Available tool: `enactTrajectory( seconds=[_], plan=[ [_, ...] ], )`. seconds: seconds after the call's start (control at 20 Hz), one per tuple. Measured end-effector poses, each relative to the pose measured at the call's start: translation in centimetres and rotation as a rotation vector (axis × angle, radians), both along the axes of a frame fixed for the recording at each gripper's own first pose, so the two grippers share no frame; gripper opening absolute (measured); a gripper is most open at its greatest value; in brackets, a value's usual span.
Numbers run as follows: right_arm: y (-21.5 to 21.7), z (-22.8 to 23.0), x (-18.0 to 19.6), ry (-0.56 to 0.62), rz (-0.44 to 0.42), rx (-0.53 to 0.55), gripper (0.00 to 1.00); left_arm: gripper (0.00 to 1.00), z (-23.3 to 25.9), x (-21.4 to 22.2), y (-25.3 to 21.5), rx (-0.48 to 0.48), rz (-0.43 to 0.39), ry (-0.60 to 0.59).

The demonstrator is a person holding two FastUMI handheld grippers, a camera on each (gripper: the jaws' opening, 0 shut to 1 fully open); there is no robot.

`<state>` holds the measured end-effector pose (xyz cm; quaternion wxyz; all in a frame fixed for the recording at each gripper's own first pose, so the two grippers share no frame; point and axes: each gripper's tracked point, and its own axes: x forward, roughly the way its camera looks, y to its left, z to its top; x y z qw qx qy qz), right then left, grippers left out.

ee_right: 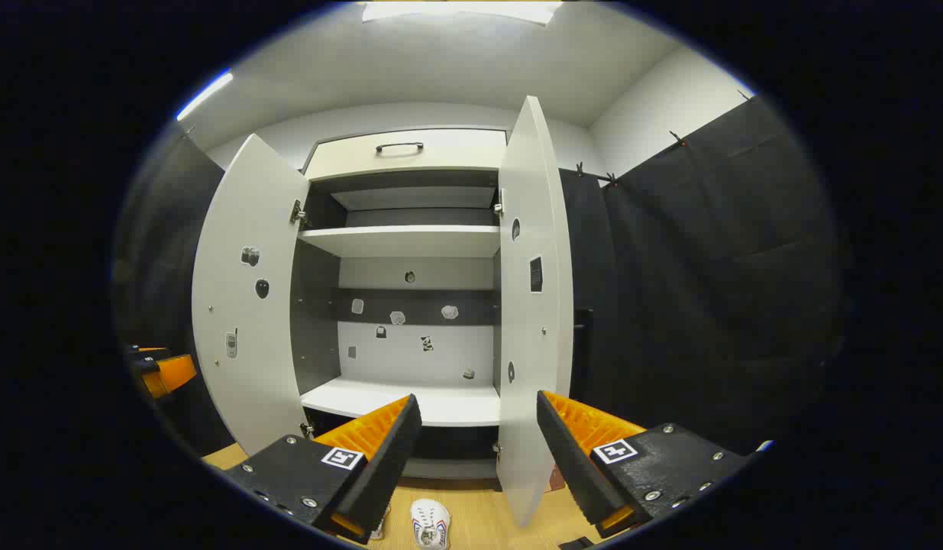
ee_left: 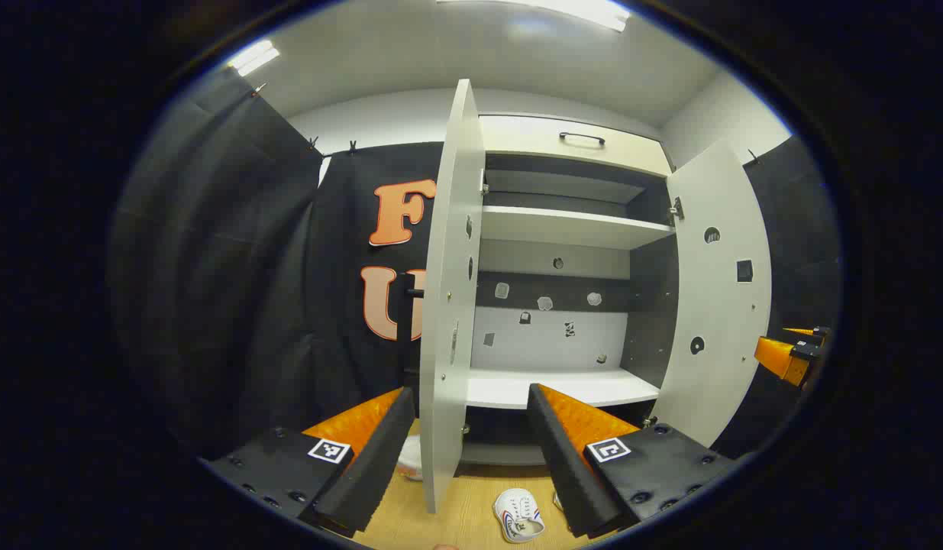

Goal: Grab one shoe with the right hand and put it into the shoe cabinet, grab the other shoe with the left hand and put it into the shoe cabinet; then close the right door with the right hand and the left door with the left hand.

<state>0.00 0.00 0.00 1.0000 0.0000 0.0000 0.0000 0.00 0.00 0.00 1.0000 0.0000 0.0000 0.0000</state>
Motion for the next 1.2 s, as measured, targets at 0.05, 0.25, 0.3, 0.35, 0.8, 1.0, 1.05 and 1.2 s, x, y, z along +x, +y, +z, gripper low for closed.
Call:
enactTrajectory(
  seconds=[0.05, 0.25, 0.3, 0.35, 0.8, 1.0, 1.05, 1.2],
  plan=[
    [0.0, -0.1, 0.1, 0.001, -0.001, -0.003, 0.94, 0.97, 0.0, 0.0, 0.1, 0.005, 0.002, -0.001],
    [-0.4, -0.6, 0.3, 0.019, -0.023, -0.017, 0.94, 0.97, 0.1, 0.2, -0.3, 0.007, 0.004, -0.008],
    [-0.4, -0.6, 0.4, 0.02, -0.026, -0.011, 0.94, 0.97, 0.1, 0.2, -0.1, -0.001, -0.008, -0.006],
    [-0.3, -0.7, 0.5, 0.021, -0.025, -0.005, 0.94, 0.96, 0.0, 0.1, 0.1, -0.002, -0.011, -0.004],
    [0.1, -1.0, 1.7, 0.015, -0.021, -0.013, 0.94, 0.97, -0.1, 0.5, -0.2, 0.015, -0.022, 0.004],
    [0.4, -1.9, 2.3, 0.039, -0.012, 0.005, 0.93, 0.94, 0.0, 0.5, -0.4, 0.015, -0.037, -0.001],
    [0.4, -2.3, 2.4, 0.046, -0.013, 0.004, 0.94, 0.97, -0.1, 0.5, -0.3, 0.012, -0.04, 0.002],
    [1.2, -4.0, 2.6, 0.08, 0.004, 0.019, 0.93, 0.97, -0.3, 0.6, -0.3, 0.007, -0.043, 0.009]
  ],
)
